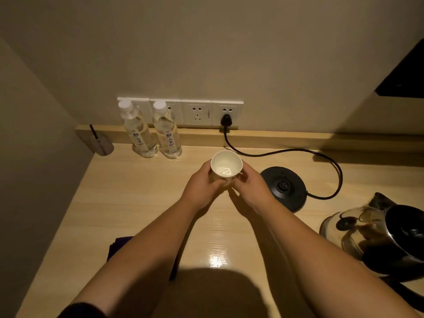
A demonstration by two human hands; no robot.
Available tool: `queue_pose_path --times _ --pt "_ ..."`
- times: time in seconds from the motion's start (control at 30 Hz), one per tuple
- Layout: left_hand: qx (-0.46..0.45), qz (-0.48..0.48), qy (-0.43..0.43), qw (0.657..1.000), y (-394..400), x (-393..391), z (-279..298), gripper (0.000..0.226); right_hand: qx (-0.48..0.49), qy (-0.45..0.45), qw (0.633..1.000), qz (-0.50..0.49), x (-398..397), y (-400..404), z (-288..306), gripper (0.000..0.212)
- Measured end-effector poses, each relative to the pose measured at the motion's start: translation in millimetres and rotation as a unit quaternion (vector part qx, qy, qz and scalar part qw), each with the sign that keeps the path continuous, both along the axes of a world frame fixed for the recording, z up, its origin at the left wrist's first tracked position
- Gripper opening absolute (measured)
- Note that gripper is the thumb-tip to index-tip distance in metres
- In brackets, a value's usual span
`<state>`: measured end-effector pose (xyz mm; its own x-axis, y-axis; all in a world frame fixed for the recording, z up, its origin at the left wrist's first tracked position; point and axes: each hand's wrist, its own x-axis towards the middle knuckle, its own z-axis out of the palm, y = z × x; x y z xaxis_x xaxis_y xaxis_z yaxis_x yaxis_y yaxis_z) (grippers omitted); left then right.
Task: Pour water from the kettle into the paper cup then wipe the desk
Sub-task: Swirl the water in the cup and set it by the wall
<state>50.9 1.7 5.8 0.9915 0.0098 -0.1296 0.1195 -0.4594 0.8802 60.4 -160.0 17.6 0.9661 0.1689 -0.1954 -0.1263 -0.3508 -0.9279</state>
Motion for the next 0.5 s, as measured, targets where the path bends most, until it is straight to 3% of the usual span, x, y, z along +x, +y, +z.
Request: queue_pose_path --times 0.5 --pt "-0.012 0.010 0.010 1.000 8 26 -17 0.065 -0.015 0.022 1.000 0.013 31 12 -9 0.064"
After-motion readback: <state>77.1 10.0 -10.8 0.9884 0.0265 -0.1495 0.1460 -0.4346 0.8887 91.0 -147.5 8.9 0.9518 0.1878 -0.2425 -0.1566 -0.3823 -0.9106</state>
